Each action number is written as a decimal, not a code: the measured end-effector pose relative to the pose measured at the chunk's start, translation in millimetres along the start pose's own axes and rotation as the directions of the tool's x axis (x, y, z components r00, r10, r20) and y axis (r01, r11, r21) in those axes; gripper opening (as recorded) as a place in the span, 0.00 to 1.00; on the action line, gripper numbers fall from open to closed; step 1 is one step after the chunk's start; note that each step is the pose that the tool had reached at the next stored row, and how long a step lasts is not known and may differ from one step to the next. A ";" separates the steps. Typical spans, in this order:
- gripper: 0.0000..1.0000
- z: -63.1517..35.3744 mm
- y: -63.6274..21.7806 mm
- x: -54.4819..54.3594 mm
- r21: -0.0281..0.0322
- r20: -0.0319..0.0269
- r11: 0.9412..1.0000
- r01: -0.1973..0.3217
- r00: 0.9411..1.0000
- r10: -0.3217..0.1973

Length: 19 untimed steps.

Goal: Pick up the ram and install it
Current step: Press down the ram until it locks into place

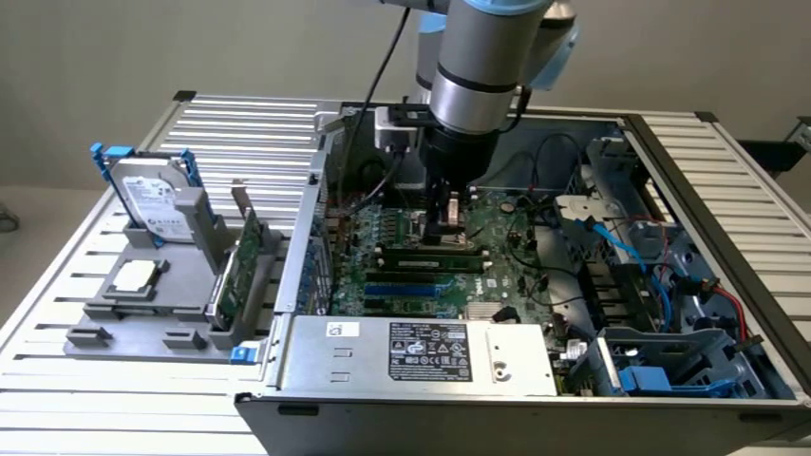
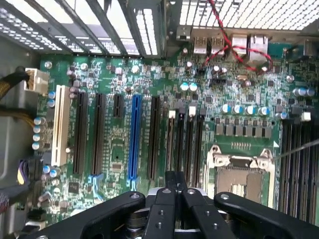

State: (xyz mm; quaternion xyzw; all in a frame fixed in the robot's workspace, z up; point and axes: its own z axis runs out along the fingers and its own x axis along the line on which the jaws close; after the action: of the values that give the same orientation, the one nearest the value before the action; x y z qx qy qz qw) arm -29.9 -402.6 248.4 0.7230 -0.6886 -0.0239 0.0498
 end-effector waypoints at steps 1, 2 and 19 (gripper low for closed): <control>0.11 -0.6 -4.4 0.3 -0.002 0.000 1.000 0.000 1.000 0.000; 0.11 -1.1 -8.8 0.5 -0.003 0.001 1.000 0.000 1.000 0.000; 0.11 8.1 -27.4 1.0 0.000 0.001 1.000 0.001 1.000 -0.001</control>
State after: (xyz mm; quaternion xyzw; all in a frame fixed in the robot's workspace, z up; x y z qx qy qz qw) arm -3.5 -402.6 237.6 0.7234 -0.6882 -0.0241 0.0493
